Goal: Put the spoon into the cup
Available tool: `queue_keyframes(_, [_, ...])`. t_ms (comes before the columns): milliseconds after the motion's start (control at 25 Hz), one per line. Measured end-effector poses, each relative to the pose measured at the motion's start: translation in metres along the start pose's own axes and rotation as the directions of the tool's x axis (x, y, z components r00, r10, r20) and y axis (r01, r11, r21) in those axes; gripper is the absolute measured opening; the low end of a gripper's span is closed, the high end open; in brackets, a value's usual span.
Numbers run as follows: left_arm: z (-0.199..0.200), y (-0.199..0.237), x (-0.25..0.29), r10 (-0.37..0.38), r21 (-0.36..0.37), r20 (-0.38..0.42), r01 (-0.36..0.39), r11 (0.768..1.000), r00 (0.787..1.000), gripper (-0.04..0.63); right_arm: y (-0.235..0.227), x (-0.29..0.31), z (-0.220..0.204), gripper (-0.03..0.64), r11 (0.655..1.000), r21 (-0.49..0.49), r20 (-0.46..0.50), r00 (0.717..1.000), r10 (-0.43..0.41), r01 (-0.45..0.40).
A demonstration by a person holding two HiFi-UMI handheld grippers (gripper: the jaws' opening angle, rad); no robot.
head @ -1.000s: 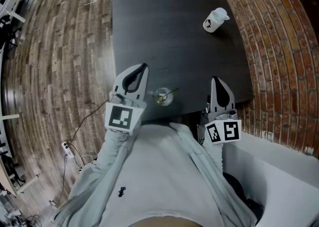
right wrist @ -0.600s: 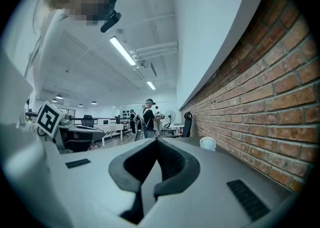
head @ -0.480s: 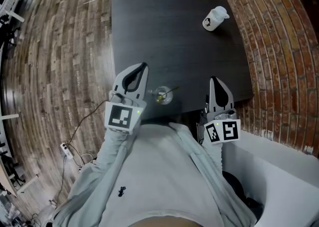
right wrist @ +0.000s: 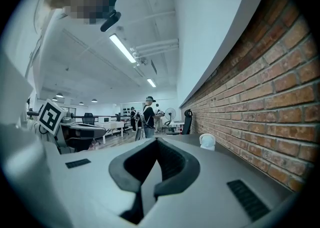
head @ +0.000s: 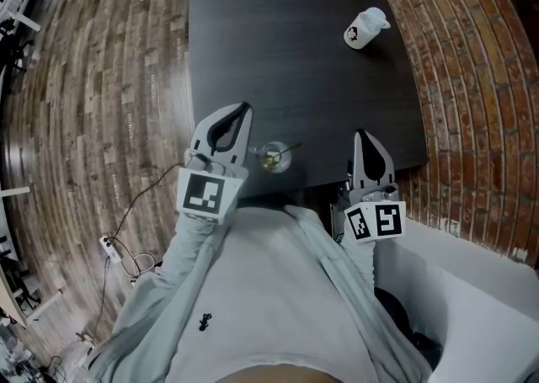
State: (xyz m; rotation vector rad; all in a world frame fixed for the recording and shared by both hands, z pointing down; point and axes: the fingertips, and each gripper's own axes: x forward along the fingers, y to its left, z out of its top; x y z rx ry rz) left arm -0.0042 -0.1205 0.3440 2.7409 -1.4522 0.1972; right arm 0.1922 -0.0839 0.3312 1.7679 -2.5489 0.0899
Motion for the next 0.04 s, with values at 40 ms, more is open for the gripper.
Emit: queue_keyframes(40, [-0.0007, -0.0004, 0.0003, 0.002, -0.004, -0.004, -0.002, 1.0, 1.0, 0.021, -0.0004, -0.0002, -0.0012, 0.015, 1.0, 0.001, -0.002, 1.0, 0.001, -0.001])
